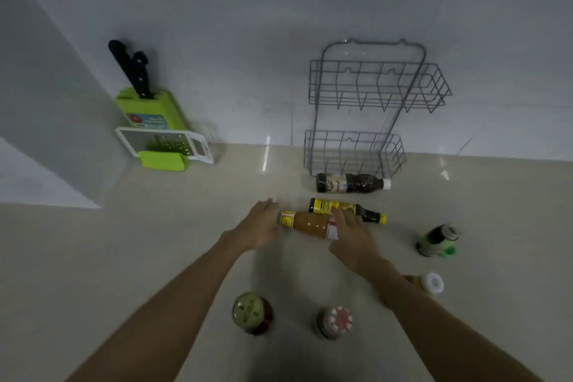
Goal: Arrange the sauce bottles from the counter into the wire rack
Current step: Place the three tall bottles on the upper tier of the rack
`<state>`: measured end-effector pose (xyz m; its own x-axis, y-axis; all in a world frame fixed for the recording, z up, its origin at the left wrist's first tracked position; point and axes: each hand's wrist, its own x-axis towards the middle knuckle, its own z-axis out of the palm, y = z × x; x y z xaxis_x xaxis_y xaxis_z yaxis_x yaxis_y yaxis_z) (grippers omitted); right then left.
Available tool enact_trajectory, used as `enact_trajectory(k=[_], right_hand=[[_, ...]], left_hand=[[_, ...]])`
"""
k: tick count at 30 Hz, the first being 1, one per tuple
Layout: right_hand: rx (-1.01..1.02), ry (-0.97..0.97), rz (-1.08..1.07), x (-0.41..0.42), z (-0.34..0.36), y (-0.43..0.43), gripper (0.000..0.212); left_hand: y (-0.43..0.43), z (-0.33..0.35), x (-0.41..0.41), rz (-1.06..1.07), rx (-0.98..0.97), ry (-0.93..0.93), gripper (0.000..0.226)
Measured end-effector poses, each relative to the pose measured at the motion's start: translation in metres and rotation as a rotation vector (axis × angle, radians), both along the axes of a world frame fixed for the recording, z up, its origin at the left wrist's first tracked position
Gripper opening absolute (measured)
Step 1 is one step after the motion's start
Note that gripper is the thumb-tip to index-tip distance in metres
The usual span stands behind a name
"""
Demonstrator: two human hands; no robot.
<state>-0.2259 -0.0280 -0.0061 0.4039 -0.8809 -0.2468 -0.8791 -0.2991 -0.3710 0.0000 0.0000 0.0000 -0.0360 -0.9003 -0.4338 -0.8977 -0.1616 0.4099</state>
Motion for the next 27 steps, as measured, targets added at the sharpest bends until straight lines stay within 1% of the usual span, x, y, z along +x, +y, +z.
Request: enact_trajectory(k=[2,5,7,9,11,13,15,16,18,20,21,23,25,27], right_hand=[[0.020,0.027,-0.002,-0.002,-0.002,-0.003,0.077],[0.017,0.054,-0.003,-0.004,-0.008,-0.006,0.077],[-0.009,0.084,0.023,-0.005,-0.010,-0.009,0.074],[-0.033,0.098,0.046,-0.004,-0.012,-0.011,0.069],[-0.053,0.128,0.075,-0.001,-0.014,-0.013,0.065],[-0.043,0.173,0.096,0.000,-0.015,-0.015,0.071],[0.000,0.153,0.044,0.000,-0.013,-0.015,0.077],[0.002,0.093,-0.015,-0.001,-0.011,-0.014,0.077],[-0.031,-0.095,-0.148,-0.003,0.001,-0.012,0.068],[-0.080,-0.336,-0.282,-0.005,0.027,-0.014,0.057],[-0.117,-0.443,-0.339,-0.006,0.046,-0.019,0.053],[-0.231,-0.614,-0.369,-0.007,0.093,-0.037,0.049],[-0.321,-0.772,-0.336,-0.004,0.142,-0.061,0.049],[-0.407,-0.879,-0.337,0.004,0.181,-0.094,0.056]], left_hand=[[-0.011,-0.017,0.000,-0.093,-0.038,-0.116,0.071],[-0.022,-0.028,-0.006,-0.175,-0.086,-0.287,0.059],[-0.025,-0.030,-0.008,-0.282,-0.196,-0.385,0.051],[-0.022,-0.031,-0.003,-0.385,-0.309,-0.462,0.052],[-0.014,-0.028,0.002,-0.430,-0.415,-0.427,0.047],[-0.012,-0.006,0.001,-0.450,-0.531,-0.289,0.036],[-0.018,0.021,-0.004,-0.485,-0.630,-0.145,0.018],[-0.022,0.035,-0.009,-0.467,-0.672,-0.076,0.016],[-0.032,0.062,-0.019,-0.341,-0.791,0.006,0.040],[-0.042,0.081,-0.022,-0.119,-0.905,0.034,0.064],[-0.047,0.088,-0.018,0.008,-0.897,0.097,0.068],[-0.061,0.101,-0.011,0.210,-0.829,0.253,0.065],[-0.078,0.113,-0.007,0.275,-0.765,0.324,0.063],[-0.093,0.126,-0.012,0.239,-0.658,0.370,0.067]])
